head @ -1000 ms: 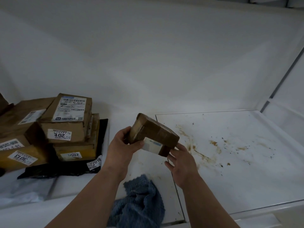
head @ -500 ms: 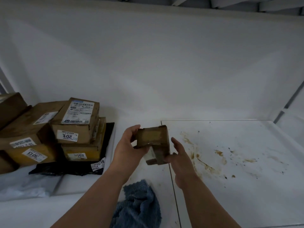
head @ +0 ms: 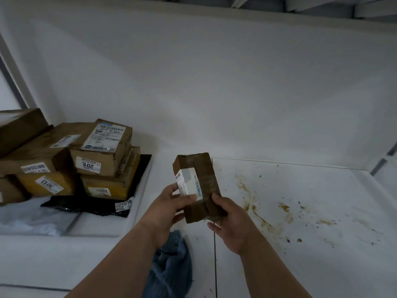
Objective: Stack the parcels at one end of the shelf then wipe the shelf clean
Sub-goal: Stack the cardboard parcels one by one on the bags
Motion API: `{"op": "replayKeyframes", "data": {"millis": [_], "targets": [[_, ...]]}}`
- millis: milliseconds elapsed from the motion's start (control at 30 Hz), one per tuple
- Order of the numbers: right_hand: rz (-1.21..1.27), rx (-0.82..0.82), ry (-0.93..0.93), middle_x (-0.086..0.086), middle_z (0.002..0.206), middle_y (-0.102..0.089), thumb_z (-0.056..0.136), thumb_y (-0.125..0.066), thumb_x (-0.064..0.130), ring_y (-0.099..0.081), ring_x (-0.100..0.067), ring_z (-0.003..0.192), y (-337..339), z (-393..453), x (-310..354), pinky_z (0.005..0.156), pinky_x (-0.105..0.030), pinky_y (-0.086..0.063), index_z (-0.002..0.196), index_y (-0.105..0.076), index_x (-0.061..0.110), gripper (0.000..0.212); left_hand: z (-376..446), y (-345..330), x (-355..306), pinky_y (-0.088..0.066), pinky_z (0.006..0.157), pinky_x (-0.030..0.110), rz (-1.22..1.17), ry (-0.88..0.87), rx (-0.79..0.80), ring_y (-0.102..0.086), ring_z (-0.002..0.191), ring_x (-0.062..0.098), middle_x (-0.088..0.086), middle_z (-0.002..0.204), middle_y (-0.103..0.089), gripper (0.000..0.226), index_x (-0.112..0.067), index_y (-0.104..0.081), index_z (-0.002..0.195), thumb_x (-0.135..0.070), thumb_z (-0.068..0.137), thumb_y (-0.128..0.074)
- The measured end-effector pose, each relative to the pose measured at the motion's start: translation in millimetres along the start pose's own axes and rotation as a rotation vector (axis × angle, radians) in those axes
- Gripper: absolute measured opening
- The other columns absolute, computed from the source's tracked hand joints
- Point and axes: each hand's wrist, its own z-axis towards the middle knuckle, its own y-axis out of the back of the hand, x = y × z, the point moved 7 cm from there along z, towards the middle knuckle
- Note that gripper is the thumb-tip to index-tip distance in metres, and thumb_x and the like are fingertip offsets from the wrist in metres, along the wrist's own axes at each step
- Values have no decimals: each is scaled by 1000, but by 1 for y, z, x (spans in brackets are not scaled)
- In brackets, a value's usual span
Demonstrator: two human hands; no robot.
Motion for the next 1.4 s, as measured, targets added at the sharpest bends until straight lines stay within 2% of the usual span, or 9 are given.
{"op": "replayKeyframes", "data": {"millis": [167,367,500,633,900,1033,1133,1233,1400], "targets": [[-3,8,-24,-8,113,-72,81,-69,40,-63,-28,113,-5,-2,-3,97,-44,-42,122,-60,13,49,-1,6,-3,-54,89,38,-51,-27,-13,-64,107,24,8,113,-69,56,-24,-53,132,-14,81,-72],[68,25,-59,-8,124,-67,91,-58,41,-60,-30,116,-28,-1,-8,87,-40,-46,128,-60,22,42,-4,19,-24,-57,81,33,54,-109,-11,-65,104,21,5,114,-68,55,-27,-54,133,-20,81,-73],[167,-4,-73,-11,122,-67,95,-50,43,-60,-31,112,-50,-1,-12,87,-41,-44,127,-60,22,40,-10,35,-36,-56,83,35,-11,-124,4,-65,104,21,3,110,-70,30,-31,-62,120,-20,92,-60],[271,7,-101,-16,107,-69,93,-49,43,-61,-29,88,-82,-2,-18,77,-37,-46,124,-65,14,46,-12,61,-48,-49,98,48,6,-113,-2,-64,108,26,-1,105,-73,28,-30,-64,120,-21,101,-45],[369,112,-100,-19,86,-68,94,-37,45,-59,-25,61,-148,-8,-25,64,-33,-44,102,-71,4,53,-21,104,-65,-46,96,38,64,-154,34,-59,107,12,-7,105,-69,35,-33,-59,122,-30,88,-66],[351,161,-48,-21,88,-69,78,-49,39,-63,-26,61,-178,-14,-24,65,-35,-46,89,-77,6,45,-21,119,-62,-42,105,43,60,-77,132,-58,114,13,-9,117,-68,73,-33,-45,139,-42,74,-77],[347,160,-43,-23,91,-70,84,-48,37,-65,-29,62,-194,-16,-29,68,-37,-46,90,-75,6,42,-24,123,-59,-48,97,48,-45,-2,221,-61,104,25,2,120,-67,56,-34,-57,128,-39,76,-76],[330,124,-47,-24,100,-71,97,-37,40,-71,-34,71,-203,-14,-34,77,-42,-49,104,-70,7,47,-25,133,-60,-40,105,57,-188,4,225,-56,120,33,5,121,-68,35,-29,-63,122,-27,87,-66],[221,19,-18,-16,96,-73,101,-35,33,-69,-30,84,-209,-13,-35,80,-41,-49,111,-62,13,36,-36,145,-83,-45,101,54,-301,-54,257,-65,109,30,9,116,-70,48,-23,-53,130,-14,84,-64]]}}
